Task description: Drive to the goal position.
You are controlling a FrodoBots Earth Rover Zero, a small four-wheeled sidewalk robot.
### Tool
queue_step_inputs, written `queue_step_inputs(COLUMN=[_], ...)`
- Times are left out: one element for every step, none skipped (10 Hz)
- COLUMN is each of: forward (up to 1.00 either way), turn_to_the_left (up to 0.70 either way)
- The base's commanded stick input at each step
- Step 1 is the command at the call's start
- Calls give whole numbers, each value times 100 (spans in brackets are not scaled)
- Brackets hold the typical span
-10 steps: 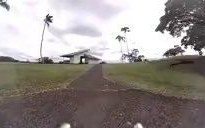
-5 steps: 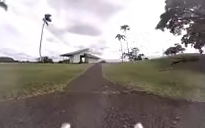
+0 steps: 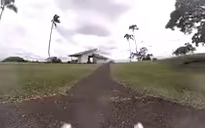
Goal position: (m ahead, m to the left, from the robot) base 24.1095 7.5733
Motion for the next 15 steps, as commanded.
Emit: queue_step_inputs(forward=[70,70,70,70,70,70,70,70,70,70,70,70,70,70,70], turn_to_the_left=[0,0,0,0,35,33,8,4,2,0,0,0,0,2,2])
